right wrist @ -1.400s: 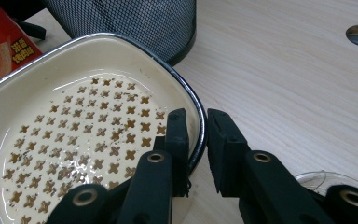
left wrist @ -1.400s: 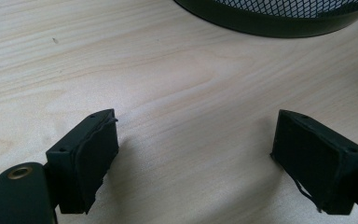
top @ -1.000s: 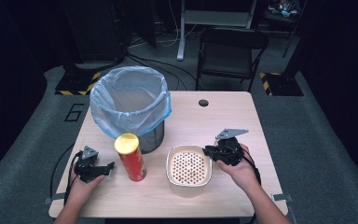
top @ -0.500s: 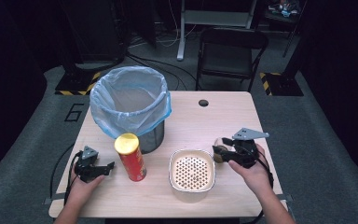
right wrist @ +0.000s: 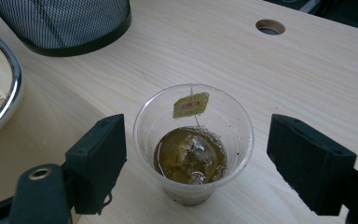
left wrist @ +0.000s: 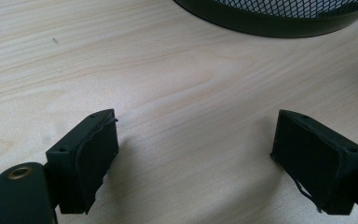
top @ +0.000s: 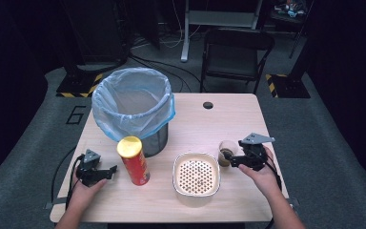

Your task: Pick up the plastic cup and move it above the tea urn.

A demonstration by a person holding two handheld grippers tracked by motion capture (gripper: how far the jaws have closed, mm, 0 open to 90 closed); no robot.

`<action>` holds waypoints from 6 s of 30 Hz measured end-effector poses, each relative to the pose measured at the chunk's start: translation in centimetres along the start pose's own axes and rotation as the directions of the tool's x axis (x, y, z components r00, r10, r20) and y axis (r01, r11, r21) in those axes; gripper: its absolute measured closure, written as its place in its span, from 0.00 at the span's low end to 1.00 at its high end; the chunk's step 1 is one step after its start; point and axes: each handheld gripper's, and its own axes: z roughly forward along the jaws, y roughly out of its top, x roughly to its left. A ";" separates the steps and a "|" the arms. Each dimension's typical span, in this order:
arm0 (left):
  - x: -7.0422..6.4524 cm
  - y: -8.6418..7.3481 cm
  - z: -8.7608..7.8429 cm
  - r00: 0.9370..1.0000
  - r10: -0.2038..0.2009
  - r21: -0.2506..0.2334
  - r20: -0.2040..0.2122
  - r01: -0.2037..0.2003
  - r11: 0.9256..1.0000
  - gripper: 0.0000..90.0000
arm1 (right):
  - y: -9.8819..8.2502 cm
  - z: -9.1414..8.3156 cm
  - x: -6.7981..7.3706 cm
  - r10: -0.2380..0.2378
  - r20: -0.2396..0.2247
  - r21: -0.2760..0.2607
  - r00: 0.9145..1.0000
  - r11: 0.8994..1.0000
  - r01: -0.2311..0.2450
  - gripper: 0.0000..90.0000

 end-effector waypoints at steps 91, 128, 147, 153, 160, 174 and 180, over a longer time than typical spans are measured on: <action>0.0 0.0 0.0 1.000 0.002 0.002 0.001 -0.002 1.000 0.16 | 8.2 3.4 0.9 -0.387 -0.300 -0.279 0.872 0.910 0.308 0.41; 0.0 0.0 0.0 1.000 0.002 0.002 0.000 -0.002 1.000 0.16 | 7.2 3.6 6.8 -0.837 0.063 -0.311 0.543 0.501 0.808 0.42; 0.0 0.0 0.0 1.000 0.003 0.001 0.002 -0.003 1.000 0.16 | 4.2 2.5 11.6 -0.918 0.365 -0.014 -0.155 -0.172 0.985 0.41; 0.0 0.0 0.0 1.000 0.004 0.001 0.002 -0.004 1.000 0.16 | 3.4 1.9 12.7 -0.791 0.437 0.126 -0.428 -0.418 0.900 0.40; 0.0 0.0 0.0 1.000 0.004 0.001 0.003 -0.004 1.000 0.16 | 2.6 1.8 12.9 -0.776 0.418 0.164 -0.472 -0.447 0.879 0.40; 0.0 0.0 0.0 1.000 0.003 0.000 0.002 -0.003 1.000 0.16 | 2.8 1.5 13.1 -0.769 0.415 0.142 -0.487 -0.473 0.869 0.39; 0.0 0.0 0.0 1.000 0.003 0.000 0.003 -0.003 1.000 0.16 | 2.7 1.4 13.3 -0.767 0.419 0.138 -0.487 -0.476 0.869 0.39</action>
